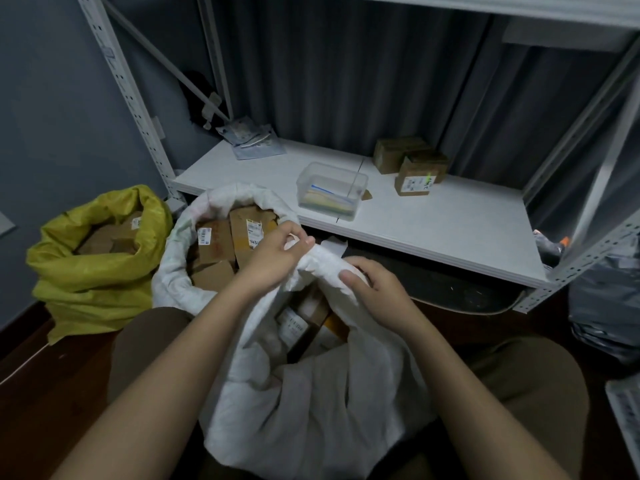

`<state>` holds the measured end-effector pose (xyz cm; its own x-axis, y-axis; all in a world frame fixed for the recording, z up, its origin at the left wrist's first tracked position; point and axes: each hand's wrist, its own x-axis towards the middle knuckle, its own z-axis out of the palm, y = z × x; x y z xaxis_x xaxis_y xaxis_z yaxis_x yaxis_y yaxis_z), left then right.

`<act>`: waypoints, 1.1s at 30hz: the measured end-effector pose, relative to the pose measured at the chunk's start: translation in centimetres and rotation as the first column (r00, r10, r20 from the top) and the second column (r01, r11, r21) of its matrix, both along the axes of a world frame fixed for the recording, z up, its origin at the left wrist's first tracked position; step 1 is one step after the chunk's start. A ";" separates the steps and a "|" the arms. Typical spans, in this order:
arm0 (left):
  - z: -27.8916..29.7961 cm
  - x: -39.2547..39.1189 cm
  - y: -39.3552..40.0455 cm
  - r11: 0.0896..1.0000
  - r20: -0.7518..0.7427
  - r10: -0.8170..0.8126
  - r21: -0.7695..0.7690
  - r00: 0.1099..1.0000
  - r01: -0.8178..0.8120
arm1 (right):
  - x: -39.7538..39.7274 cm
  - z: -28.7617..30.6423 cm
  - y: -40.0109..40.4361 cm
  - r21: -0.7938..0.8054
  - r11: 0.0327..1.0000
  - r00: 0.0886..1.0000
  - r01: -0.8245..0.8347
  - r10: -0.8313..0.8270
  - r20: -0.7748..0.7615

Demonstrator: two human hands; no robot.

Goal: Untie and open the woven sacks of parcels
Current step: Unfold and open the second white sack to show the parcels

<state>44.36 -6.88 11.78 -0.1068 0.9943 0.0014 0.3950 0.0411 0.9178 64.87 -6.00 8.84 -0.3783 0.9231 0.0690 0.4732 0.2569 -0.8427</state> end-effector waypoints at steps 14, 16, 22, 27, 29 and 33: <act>2.4 0.1 1.3 0.984 -0.146 0.024 0.176 0.989 0.003 | 0.3 2.7 1.0 0.238 0.971 0.975 0.018 -0.070 0.213; 3.0 0.3 1.8 0.986 -0.037 0.070 0.151 0.997 -0.064 | 0.0 2.7 0.9 0.311 0.944 0.956 0.115 -0.191 0.224; 4.4 1.0 2.0 0.952 -0.784 0.161 0.283 0.599 0.115 | -1.4 6.4 3.3 -0.032 0.989 0.953 0.142 -0.145 -0.265; 5.0 1.2 2.6 0.871 -0.801 -0.055 0.253 0.596 0.420 | -0.8 7.0 3.5 -0.433 0.900 0.858 -0.053 -0.181 -0.481; 5.1 1.0 3.3 0.898 -0.700 -0.155 0.195 0.697 0.395 | -0.4 7.2 3.1 -0.249 0.967 0.934 0.046 -0.129 -0.332; 5.7 -0.1 5.1 0.954 -0.333 -0.090 0.242 0.939 0.177 | 0.9 6.8 2.4 0.139 0.989 0.999 0.039 -0.042 0.016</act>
